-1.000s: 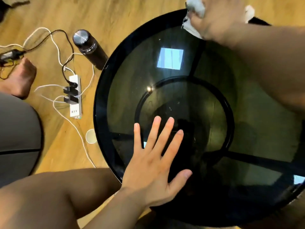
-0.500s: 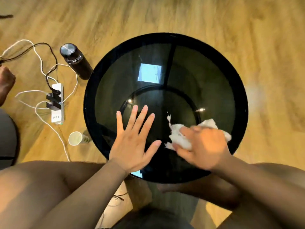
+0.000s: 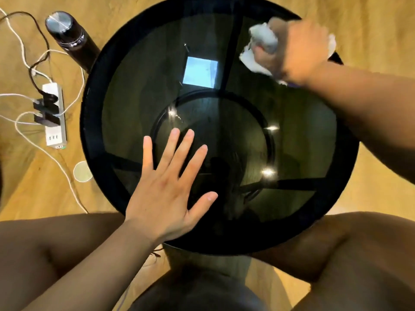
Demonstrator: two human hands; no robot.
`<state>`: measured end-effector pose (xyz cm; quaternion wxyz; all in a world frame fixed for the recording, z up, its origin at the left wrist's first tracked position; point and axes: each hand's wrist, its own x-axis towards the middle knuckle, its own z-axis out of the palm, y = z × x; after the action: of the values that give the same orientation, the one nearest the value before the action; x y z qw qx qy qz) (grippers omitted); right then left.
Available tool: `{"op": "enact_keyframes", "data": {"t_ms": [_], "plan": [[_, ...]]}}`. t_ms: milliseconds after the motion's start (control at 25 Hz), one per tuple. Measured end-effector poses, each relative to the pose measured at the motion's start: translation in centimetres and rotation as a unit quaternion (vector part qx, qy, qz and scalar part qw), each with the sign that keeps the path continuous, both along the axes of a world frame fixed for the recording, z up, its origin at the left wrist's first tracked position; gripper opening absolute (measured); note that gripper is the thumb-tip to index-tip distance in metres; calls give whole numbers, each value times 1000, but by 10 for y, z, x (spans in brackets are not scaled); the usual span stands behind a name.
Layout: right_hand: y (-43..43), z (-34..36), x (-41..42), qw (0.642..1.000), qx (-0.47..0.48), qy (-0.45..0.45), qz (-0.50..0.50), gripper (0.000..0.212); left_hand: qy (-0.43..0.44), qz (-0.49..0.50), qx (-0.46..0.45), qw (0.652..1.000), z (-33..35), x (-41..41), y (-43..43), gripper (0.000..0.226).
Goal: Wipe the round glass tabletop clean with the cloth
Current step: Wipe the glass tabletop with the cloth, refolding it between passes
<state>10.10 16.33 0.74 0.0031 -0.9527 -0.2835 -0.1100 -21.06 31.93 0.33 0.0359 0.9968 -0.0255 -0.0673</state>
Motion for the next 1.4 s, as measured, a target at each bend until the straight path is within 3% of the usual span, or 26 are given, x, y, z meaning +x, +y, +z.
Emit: {"op": "enact_keyframes", "data": {"t_ms": [80,200,360,480,520,760,1000,1080,1120,1200,1240,1320,1400], "plan": [[8,-18,45,997,3,81,-15,45,-9,1,-11,1000,-2,2,1,74],[0,-48,77,968,63,244,-16,23,-22,9,-33,999,-3,2,2,72],[-4,-15,68,948,134,276,-78,37,-24,16,-31,999,-4,2,4,71],[-26,25,22,985,40,101,-131,57,-28,23,-20,999,-3,1,5,71],[-39,28,7,984,24,99,-147,56,-28,25,-20,999,-3,1,5,71],[-96,25,-142,939,55,217,-260,49,-42,29,-28,998,-1,0,3,70],[-18,35,-289,886,122,375,-245,43,-139,40,-146,979,8,-10,6,60],[8,38,-302,837,223,433,-250,44,-174,67,-239,953,21,-22,3,55],[18,40,-305,757,321,495,-280,43,-188,74,-275,940,28,-30,2,53],[44,43,-325,508,491,640,-301,34,-175,114,-321,924,42,-48,-3,51],[56,45,-342,453,524,668,-272,28,-158,155,-341,914,49,-60,-2,52],[77,53,-351,412,583,656,-245,21,-128,257,-369,884,63,-71,7,59],[83,73,-352,423,600,649,-201,29,-93,345,-427,830,73,-85,21,68]]}}
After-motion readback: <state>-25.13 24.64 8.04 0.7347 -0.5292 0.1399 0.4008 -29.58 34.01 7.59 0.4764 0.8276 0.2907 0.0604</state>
